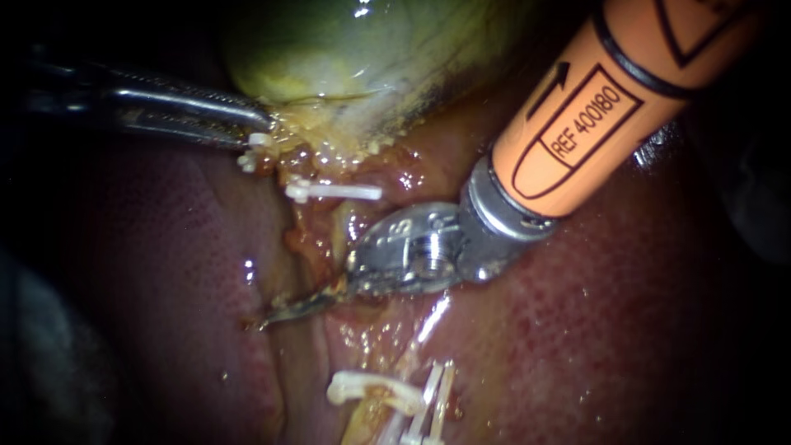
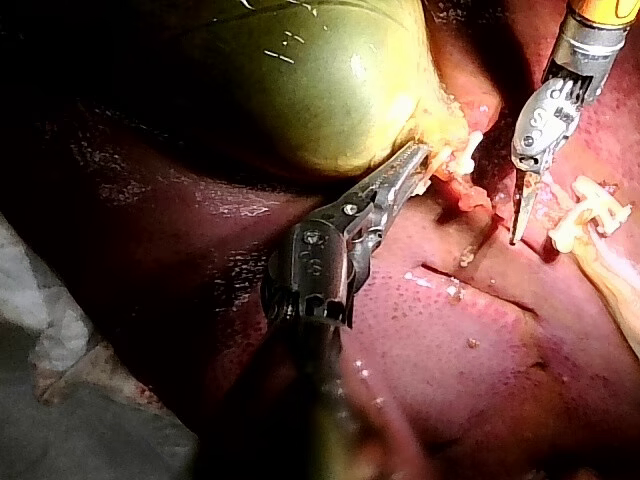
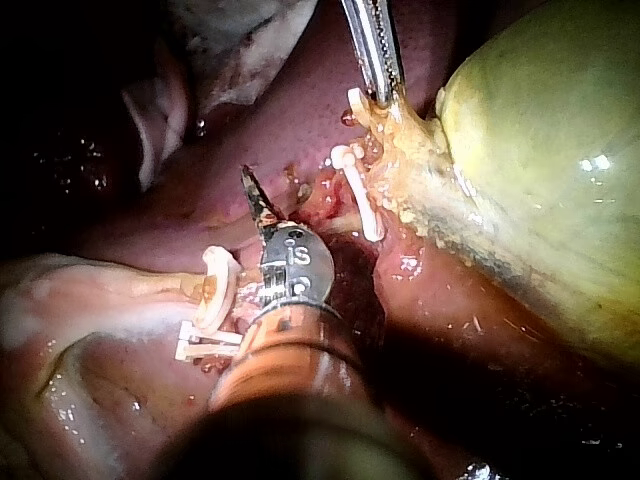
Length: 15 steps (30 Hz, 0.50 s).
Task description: Go back from the cut right tube
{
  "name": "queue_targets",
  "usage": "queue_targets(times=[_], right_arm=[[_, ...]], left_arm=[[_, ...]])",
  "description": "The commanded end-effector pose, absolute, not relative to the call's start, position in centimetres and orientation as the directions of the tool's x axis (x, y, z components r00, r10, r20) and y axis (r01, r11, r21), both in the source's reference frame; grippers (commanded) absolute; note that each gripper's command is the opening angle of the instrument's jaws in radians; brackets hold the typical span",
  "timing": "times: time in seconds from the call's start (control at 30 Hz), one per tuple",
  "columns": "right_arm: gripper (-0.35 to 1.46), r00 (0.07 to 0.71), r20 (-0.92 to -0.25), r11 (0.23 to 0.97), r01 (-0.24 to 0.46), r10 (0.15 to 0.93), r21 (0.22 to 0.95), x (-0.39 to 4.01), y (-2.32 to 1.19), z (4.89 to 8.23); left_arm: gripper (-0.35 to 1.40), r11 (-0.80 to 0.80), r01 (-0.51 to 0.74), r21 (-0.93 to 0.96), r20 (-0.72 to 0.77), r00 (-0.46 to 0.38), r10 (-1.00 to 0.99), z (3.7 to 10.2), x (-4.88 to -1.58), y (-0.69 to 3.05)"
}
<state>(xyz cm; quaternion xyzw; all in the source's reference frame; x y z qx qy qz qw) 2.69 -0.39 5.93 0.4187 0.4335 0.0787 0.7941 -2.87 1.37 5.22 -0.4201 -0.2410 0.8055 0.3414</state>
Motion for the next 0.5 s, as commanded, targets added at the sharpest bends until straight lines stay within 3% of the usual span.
queue_targets(times=[0.03,0.1,0.17,0.27,0.43,0.5], right_arm=[[0.34,0.603,-0.624,0.636,0.235,0.498,0.735,2.7,-0.39,5.92],[0.89,0.58,-0.605,0.616,0.212,0.545,0.758,2.7,-0.4,5.91],[1.2,0.542,-0.589,0.594,0.191,0.6,0.781,2.7,-0.4,5.91],[1.31,0.51,-0.588,0.595,0.173,0.628,0.785,2.7,-0.4,5.91],[1.33,0.506,-0.59,0.602,0.163,0.629,0.782,2.64,-0.41,5.91],[1.38,0.483,-0.596,0.631,0.111,0.641,0.768,2.54,-0.43,5.89]], left_arm=[[-0.35,-0.651,-0.347,-0.675,-0.513,-0.414,0.752,5.22,-2.87,1.37],[-0.35,-0.651,-0.347,-0.675,-0.513,-0.414,0.752,5.22,-2.87,1.37],[-0.35,-0.651,-0.347,-0.675,-0.513,-0.414,0.752,5.22,-2.87,1.37],[-0.35,-0.651,-0.347,-0.675,-0.513,-0.414,0.752,5.22,-2.87,1.37],[-0.35,-0.651,-0.346,-0.675,-0.513,-0.414,0.752,5.22,-2.86,1.37],[-0.35,-0.651,-0.346,-0.675,-0.513,-0.415,0.752,5.22,-2.85,1.37]])
